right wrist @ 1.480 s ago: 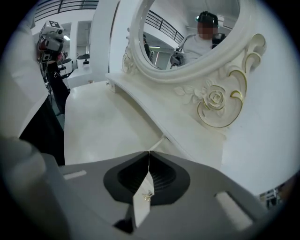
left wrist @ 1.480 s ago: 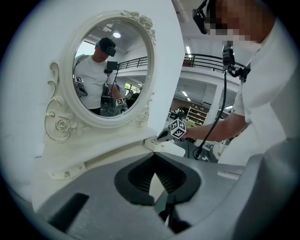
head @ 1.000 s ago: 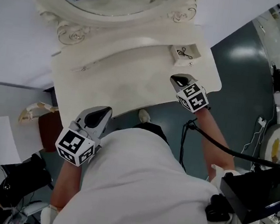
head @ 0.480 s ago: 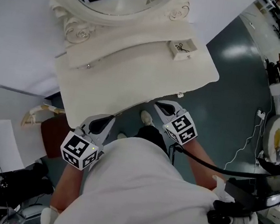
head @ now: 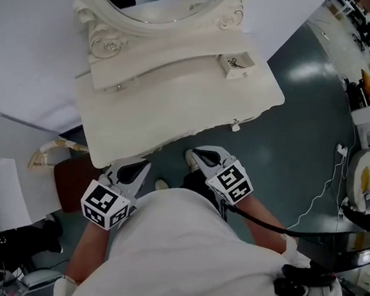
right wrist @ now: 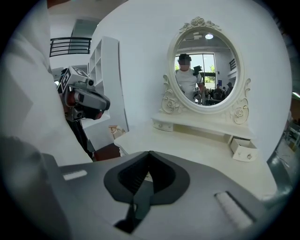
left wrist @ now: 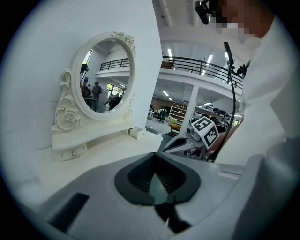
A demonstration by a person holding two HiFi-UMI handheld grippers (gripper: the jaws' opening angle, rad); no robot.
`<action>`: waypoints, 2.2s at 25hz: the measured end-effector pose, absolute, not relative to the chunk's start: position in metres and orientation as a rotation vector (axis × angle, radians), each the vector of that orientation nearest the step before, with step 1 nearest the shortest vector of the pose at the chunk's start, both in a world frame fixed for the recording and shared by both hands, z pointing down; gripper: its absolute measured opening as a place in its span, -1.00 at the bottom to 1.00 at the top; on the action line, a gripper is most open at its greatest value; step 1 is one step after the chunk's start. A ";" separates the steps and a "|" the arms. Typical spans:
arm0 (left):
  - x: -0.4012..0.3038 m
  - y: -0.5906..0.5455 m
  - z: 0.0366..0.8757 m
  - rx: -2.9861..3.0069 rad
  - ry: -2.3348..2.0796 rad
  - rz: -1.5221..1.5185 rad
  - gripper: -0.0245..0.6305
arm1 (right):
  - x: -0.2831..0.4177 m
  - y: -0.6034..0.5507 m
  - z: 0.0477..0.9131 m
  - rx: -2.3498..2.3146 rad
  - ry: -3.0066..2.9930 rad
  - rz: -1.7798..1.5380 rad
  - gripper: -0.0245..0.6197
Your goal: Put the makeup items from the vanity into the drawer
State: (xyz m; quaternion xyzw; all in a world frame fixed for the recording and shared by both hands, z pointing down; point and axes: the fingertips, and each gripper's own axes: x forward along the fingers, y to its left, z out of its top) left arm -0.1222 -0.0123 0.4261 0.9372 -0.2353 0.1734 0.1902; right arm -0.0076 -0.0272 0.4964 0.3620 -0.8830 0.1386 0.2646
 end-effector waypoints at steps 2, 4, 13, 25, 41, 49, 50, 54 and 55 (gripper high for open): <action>-0.125 -0.008 0.427 2.633 -0.661 0.484 -0.92 | -0.012 -0.023 0.496 0.968 -2.384 0.365 -0.92; -0.128 -0.004 0.427 2.630 -0.665 0.480 -0.92 | -0.017 -0.020 0.493 0.960 -2.391 0.358 -0.92; -0.136 0.009 0.430 2.622 -0.688 0.466 -0.92 | -0.029 -0.012 0.491 0.933 -2.403 0.311 -0.92; -0.140 0.014 0.431 2.614 -0.708 0.456 -0.92 | -0.042 -0.010 0.487 0.899 -2.420 0.292 -0.92; -0.123 0.012 0.435 2.598 -0.698 0.485 -0.92 | -0.028 -0.012 0.492 0.878 -2.423 0.295 -0.92; -0.098 -0.007 0.438 2.589 -0.692 0.497 -0.92 | -0.001 -0.031 0.497 0.882 -2.420 0.302 -0.92; -0.093 -0.011 0.438 2.588 -0.691 0.498 -0.92 | 0.003 -0.035 0.497 0.882 -2.421 0.303 -0.92; -0.072 -0.029 0.437 2.577 -0.697 0.506 -0.92 | 0.024 -0.053 0.499 0.872 -2.423 0.324 -0.92; -0.067 -0.035 0.436 2.574 -0.700 0.509 -0.92 | 0.028 -0.058 0.499 0.867 -2.427 0.328 -0.92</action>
